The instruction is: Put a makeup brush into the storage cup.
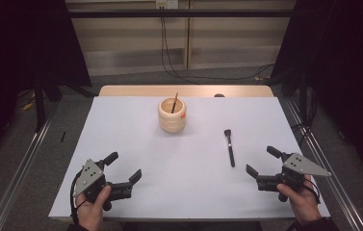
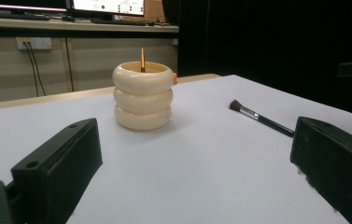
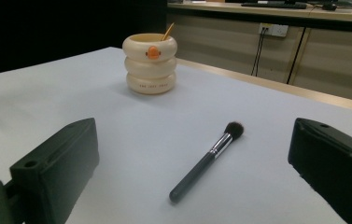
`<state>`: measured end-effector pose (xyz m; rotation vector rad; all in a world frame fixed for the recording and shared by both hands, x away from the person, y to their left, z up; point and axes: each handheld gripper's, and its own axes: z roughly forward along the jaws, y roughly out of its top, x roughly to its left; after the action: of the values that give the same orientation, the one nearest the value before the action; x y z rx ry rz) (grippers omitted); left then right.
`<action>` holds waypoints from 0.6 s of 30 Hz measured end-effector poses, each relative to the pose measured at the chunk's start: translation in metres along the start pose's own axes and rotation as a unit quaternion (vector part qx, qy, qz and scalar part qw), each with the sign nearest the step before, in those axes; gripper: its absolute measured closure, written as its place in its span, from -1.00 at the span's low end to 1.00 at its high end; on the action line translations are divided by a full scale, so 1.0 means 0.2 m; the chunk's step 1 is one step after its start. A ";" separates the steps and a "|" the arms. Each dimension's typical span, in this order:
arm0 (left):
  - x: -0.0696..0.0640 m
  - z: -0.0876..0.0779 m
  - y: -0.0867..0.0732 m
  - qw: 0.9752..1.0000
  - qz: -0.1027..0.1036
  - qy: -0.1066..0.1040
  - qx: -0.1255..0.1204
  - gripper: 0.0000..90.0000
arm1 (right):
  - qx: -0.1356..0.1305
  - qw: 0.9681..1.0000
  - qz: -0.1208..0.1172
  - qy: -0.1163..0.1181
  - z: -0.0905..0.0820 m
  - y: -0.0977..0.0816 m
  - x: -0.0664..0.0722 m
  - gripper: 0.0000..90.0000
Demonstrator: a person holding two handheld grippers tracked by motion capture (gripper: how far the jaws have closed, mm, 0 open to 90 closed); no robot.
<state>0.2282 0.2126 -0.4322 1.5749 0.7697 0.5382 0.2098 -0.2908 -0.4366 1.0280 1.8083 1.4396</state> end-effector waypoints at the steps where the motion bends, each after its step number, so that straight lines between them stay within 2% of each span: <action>1: 0.00 0.00 0.00 1.000 -0.002 0.000 0.000 -0.96 | -0.002 1.000 0.000 -0.003 0.00 0.00 0.00 -0.95; 2: 0.00 0.00 0.00 1.000 -0.002 0.000 -0.001 -0.96 | -0.003 1.000 0.007 -0.003 0.01 0.01 0.00 -0.94; 8: -0.01 0.00 0.00 1.000 0.002 -0.001 0.001 -0.96 | 0.000 1.000 0.011 -0.009 0.02 0.01 0.00 -0.90; 10: -0.01 0.00 0.00 1.000 0.002 -0.006 0.002 -0.96 | 0.002 1.000 0.007 -0.008 0.03 0.01 0.00 -0.88; 15: -0.01 0.00 0.00 1.000 0.005 -0.003 0.003 -0.96 | 0.002 1.000 0.007 -0.010 0.05 0.02 -0.01 -0.80; 18: -0.01 0.00 0.00 1.000 0.005 -0.005 0.001 -0.96 | 0.005 1.000 0.002 -0.001 0.06 0.03 -0.02 -0.78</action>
<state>0.2271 0.2120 -0.4317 1.5837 0.7551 0.5363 0.2224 -0.2869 -0.4329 1.0374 1.8150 1.4339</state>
